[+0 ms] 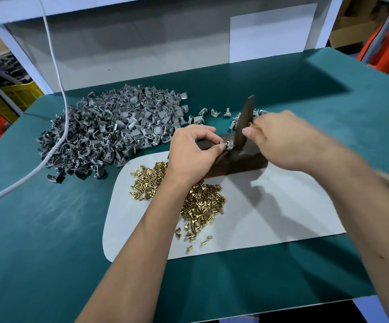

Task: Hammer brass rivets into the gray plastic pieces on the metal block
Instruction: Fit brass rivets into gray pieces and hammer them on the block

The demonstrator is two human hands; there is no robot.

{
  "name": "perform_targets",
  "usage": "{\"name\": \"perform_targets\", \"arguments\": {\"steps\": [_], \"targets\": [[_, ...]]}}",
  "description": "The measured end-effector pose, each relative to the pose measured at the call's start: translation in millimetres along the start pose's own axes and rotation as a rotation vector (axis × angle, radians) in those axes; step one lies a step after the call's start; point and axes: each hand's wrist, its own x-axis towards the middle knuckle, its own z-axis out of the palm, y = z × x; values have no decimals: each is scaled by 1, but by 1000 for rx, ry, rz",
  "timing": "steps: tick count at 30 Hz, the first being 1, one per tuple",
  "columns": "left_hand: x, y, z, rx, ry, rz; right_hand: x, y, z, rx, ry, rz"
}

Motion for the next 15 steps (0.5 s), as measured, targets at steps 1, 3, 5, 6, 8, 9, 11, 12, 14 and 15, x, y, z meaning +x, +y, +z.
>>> {"name": "perform_targets", "arguments": {"steps": [1,3,5,6,8,9,11,12,14,15], "targets": [[0,0,0,10,3,-1,1,1,-6,-5,21,6],[1,0,1,21,-4,-9,0,3,-10,106,186,-10],[2,0,0,20,-13,-17,-5,-4,-4,224,355,-39],[2,0,0,7,-20,-19,-7,-9,2,212,319,-51],[1,0,-2,-31,-32,-20,-6,-16,11,115,122,-60],[1,0,-2,-39,-41,-20,-5,-17,10,66,56,-41],[1,0,-3,-42,-49,-36,0,-15,0,-5,47,-41],[1,0,-2,-44,-55,-51,1,-13,-5,4,97,-38],[1,0,-2,-42,-54,-68,1,-11,-7,120,277,-37],[2,-1,-2,-43,-52,-71,0,-12,-7,151,308,-40]]}}
